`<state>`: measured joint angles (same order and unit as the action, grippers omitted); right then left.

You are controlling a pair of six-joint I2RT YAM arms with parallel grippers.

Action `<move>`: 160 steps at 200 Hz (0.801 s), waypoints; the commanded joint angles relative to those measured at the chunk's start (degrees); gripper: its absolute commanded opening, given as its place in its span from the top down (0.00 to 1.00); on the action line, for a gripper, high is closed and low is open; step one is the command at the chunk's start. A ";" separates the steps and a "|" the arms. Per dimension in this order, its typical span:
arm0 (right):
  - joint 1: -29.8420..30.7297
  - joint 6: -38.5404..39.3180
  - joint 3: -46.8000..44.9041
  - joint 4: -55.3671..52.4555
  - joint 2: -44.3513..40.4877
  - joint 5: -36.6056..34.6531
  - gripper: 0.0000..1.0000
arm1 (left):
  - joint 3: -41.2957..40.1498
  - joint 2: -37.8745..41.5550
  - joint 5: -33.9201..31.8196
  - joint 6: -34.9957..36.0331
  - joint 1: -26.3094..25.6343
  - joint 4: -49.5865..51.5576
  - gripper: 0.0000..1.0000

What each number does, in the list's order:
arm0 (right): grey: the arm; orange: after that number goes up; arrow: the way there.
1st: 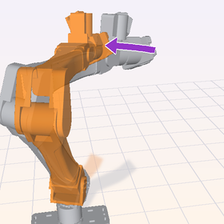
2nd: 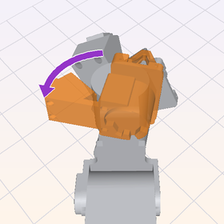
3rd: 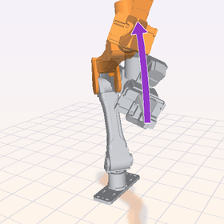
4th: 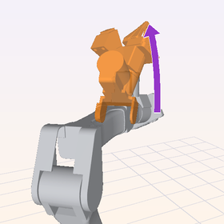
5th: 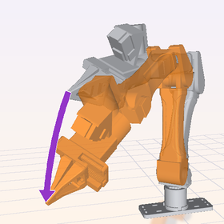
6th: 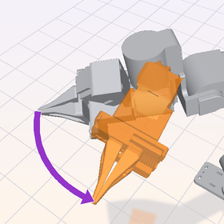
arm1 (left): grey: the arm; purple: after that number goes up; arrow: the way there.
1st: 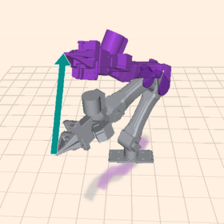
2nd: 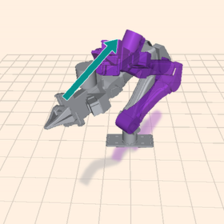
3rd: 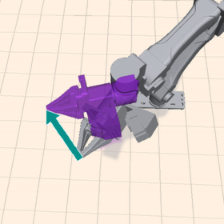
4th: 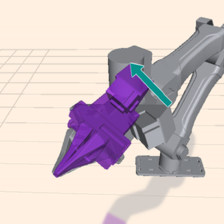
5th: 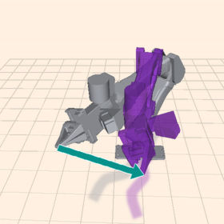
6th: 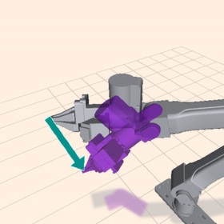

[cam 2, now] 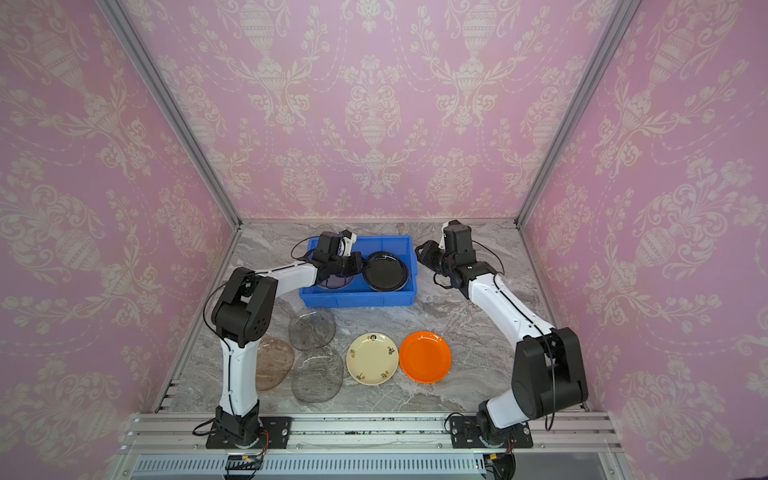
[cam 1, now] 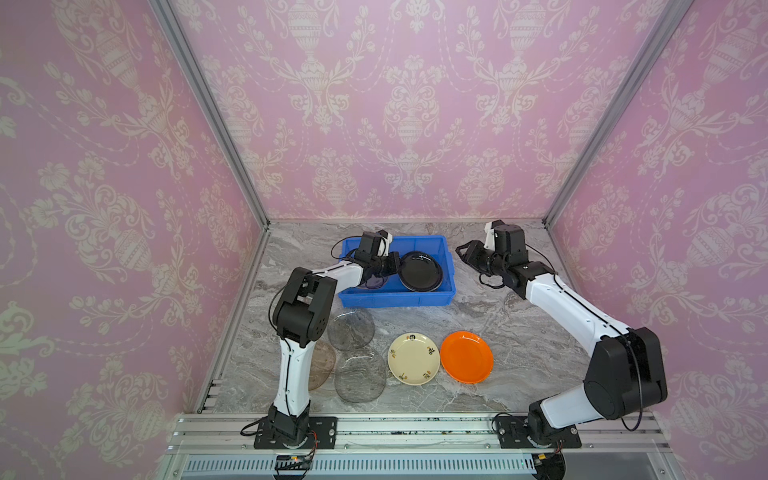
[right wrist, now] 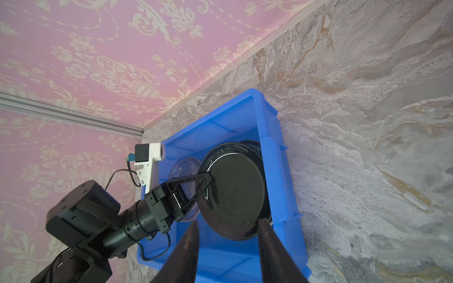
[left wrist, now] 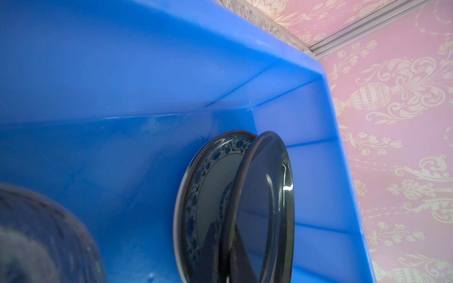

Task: Place the plates into the plastic bin on the countertop
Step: Place the plate in the plastic bin.

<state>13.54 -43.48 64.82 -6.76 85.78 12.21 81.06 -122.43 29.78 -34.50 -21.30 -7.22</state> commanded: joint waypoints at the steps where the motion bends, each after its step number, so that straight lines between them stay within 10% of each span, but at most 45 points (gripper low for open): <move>1: -0.53 0.48 -0.92 0.41 -1.84 0.93 0.58 | 2.24 -1.41 -0.44 -1.03 -0.75 -1.40 1.00; 96: -0.88 0.24 -0.85 1.39 -1.11 2.05 0.58 | 5.89 -3.78 -3.57 2.75 -1.82 5.24 0.86; 160: -0.88 -0.27 -0.60 2.19 -0.40 2.60 0.58 | 7.31 -2.95 -6.97 7.04 -2.52 10.15 0.58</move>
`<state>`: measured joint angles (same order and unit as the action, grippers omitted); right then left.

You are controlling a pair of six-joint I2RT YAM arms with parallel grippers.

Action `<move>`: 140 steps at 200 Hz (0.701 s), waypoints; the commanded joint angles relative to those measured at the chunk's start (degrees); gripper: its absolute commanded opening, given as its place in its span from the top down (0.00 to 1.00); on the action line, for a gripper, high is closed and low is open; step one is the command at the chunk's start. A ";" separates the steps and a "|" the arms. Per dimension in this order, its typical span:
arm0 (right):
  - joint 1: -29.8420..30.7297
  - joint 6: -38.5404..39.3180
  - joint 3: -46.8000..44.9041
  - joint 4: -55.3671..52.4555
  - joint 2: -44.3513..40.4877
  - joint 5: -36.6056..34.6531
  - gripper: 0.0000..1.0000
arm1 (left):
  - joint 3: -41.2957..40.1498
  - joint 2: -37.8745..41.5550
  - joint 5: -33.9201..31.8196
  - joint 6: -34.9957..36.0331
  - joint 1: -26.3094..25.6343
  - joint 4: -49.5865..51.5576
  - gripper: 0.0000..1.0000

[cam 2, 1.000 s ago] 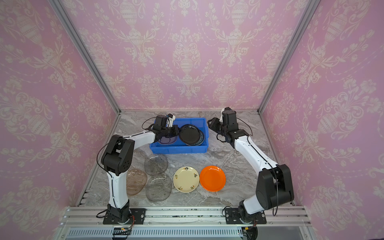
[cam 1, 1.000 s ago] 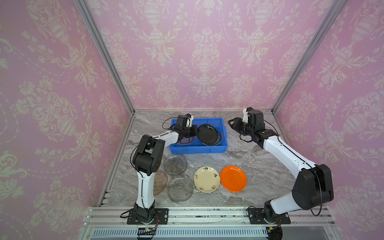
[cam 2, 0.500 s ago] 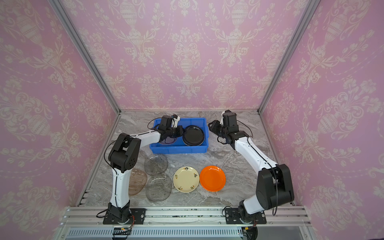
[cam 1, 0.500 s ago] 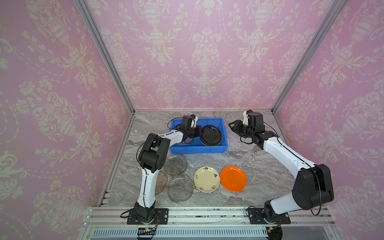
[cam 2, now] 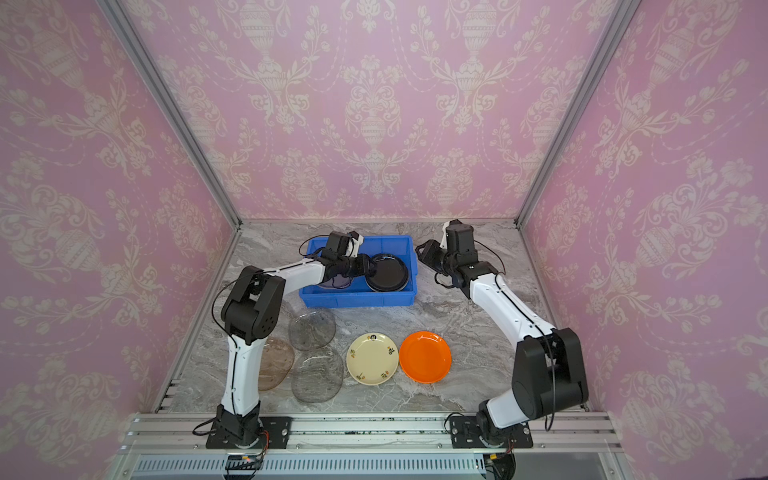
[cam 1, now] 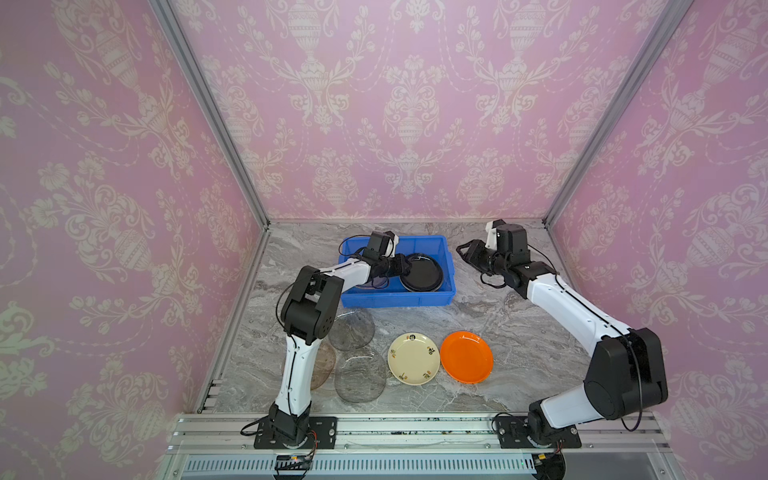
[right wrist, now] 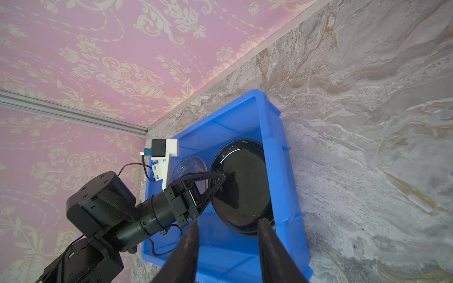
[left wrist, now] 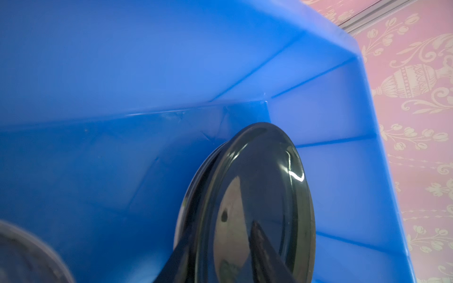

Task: Place the plates into the plastic bin on the countertop
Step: Place the plate in the plastic bin.

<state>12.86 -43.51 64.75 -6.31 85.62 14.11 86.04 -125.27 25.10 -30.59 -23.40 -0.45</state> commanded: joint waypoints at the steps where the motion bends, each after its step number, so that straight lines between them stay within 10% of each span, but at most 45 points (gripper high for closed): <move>1: -0.16 -0.26 -0.52 1.69 -0.26 0.72 0.58 | 2.35 -0.08 -2.32 3.19 -0.42 3.45 0.57; 64: -0.11 -0.14 -1.43 1.05 -0.88 0.01 0.58 | 5.10 1.25 -7.82 9.50 -2.02 9.33 0.27; 140: 0.74 -1.03 -1.20 2.24 0.40 0.40 0.58 | 6.01 1.92 -9.18 11.08 -2.53 9.94 0.20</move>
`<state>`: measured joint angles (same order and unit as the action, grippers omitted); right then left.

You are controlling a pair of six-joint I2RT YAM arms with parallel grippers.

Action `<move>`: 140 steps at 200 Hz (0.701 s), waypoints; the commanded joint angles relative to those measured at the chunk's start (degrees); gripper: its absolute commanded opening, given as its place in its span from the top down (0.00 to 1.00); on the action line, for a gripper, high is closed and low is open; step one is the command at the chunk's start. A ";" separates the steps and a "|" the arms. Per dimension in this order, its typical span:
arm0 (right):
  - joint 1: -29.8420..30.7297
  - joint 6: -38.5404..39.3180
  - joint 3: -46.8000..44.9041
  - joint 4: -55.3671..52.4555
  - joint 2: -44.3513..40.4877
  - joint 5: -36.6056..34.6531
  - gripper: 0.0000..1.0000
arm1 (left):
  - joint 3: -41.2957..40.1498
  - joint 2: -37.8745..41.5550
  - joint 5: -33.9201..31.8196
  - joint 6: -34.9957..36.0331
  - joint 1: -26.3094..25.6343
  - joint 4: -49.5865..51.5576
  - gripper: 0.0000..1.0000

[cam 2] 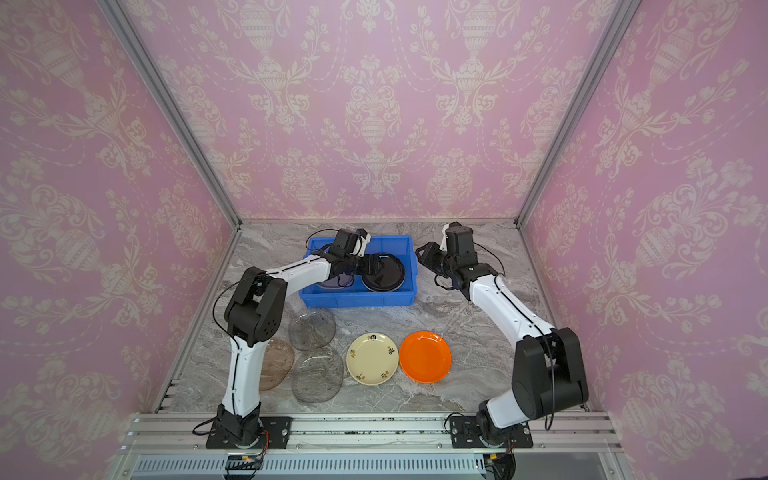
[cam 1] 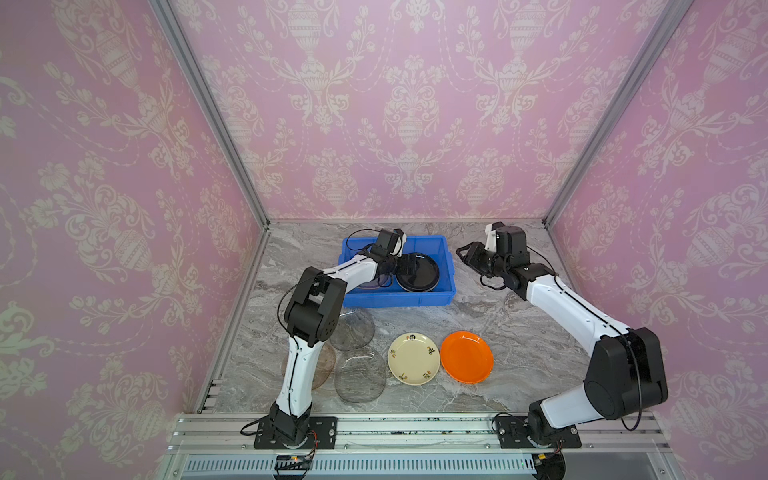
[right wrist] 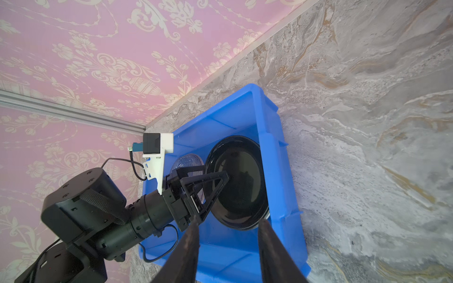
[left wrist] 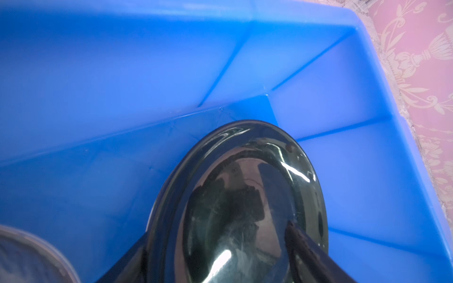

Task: Place the plates into the plastic bin on the countertop
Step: Place the plate in the plastic bin.

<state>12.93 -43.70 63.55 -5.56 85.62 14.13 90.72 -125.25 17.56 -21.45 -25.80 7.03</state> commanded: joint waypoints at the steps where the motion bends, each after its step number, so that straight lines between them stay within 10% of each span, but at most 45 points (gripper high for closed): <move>1: 0.68 -0.89 0.04 1.51 0.45 0.38 0.58 | 1.32 1.92 -1.60 1.94 -0.13 2.51 0.20; 140: 1.31 -0.92 0.22 1.37 0.11 1.29 0.58 | 10.78 -0.49 -2.88 6.94 -1.53 11.82 0.10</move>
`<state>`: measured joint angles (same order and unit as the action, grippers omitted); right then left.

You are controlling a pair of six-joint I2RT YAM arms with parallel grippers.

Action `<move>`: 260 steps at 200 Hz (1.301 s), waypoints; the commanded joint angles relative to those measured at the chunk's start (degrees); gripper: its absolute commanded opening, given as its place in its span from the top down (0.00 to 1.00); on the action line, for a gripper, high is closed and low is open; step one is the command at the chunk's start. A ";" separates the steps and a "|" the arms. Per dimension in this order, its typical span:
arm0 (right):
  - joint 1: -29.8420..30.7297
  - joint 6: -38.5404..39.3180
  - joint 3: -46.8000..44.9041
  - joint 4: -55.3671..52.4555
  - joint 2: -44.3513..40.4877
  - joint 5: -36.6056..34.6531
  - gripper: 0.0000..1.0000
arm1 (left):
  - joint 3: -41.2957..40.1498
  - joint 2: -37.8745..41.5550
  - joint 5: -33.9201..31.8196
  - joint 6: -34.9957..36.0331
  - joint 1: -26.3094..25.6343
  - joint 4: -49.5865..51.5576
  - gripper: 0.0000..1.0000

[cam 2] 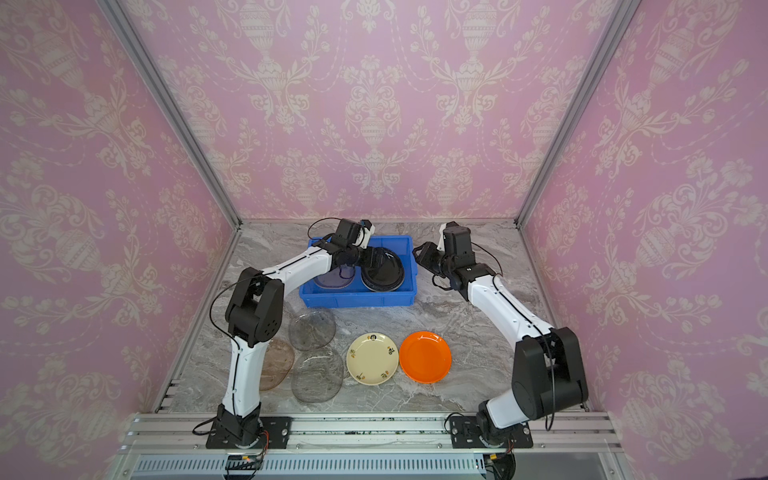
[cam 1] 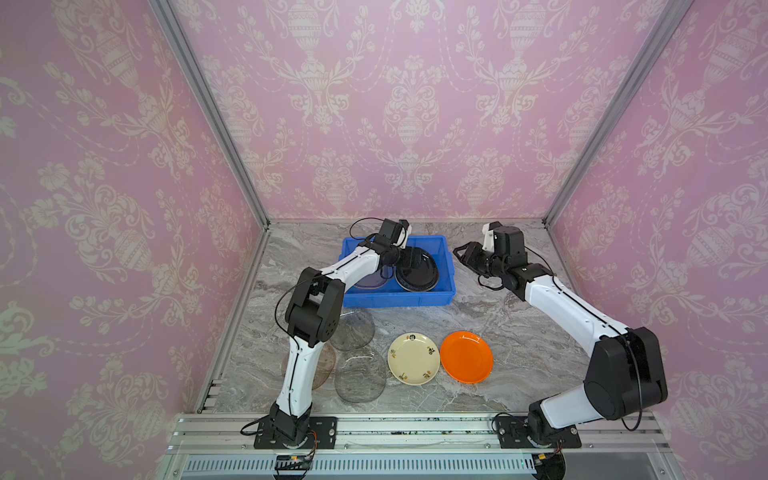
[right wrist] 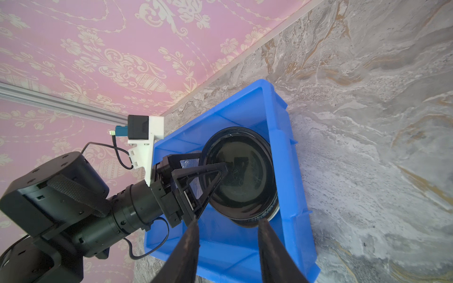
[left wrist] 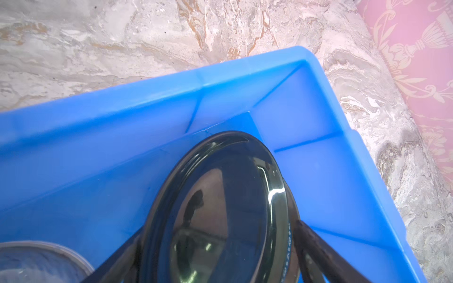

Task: Place the plates into the plastic bin on the countertop
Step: Place the plate in the plastic bin.

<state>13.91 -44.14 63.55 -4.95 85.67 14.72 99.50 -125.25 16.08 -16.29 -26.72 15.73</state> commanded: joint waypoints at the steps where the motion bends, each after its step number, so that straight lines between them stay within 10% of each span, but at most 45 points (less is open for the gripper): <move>1: 0.33 -0.50 0.20 0.74 0.09 0.68 0.58 | 2.05 -0.55 -1.44 1.79 -0.61 3.15 0.10; 260: 1.03 3.23 -2.91 -6.22 -5.70 -3.94 0.55 | 4.25 -2.61 -10.97 10.05 -2.30 3.07 0.03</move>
<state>14.46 -41.93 61.34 -10.26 81.84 11.94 105.06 -128.51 6.48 -7.53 -28.69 17.08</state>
